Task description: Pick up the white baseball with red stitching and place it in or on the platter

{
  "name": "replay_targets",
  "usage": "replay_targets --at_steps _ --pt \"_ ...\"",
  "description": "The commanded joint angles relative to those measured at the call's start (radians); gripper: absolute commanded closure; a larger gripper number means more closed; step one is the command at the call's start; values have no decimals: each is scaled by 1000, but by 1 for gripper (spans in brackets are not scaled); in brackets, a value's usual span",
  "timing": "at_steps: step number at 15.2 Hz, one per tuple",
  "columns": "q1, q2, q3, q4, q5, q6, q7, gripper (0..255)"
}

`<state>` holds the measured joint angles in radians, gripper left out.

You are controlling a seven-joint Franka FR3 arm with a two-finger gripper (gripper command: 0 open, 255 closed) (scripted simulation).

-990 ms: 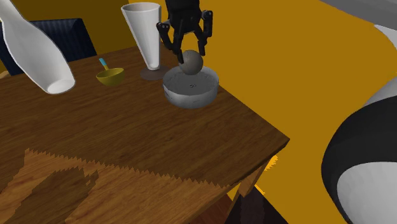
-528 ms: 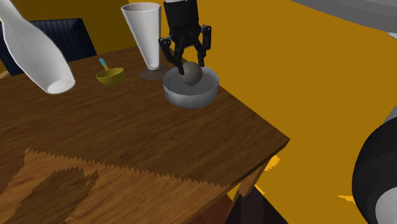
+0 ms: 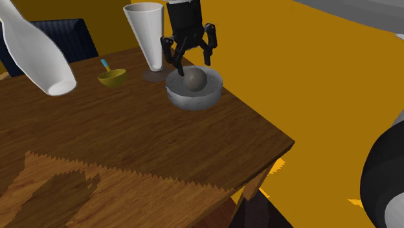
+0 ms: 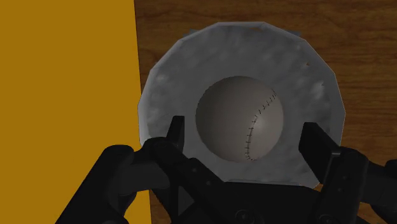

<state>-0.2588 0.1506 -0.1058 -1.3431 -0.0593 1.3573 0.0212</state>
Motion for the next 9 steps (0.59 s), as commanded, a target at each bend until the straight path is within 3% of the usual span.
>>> replay_targets --at_steps 1,4,8,9 --pt "0 0 0 0 0 0 0 0" --pt "0 0 0 0 0 0 0 0" --pt "-5 114 -1 294 9 -180 -12 0" --pt "-5 114 -1 294 9 -181 -12 0"
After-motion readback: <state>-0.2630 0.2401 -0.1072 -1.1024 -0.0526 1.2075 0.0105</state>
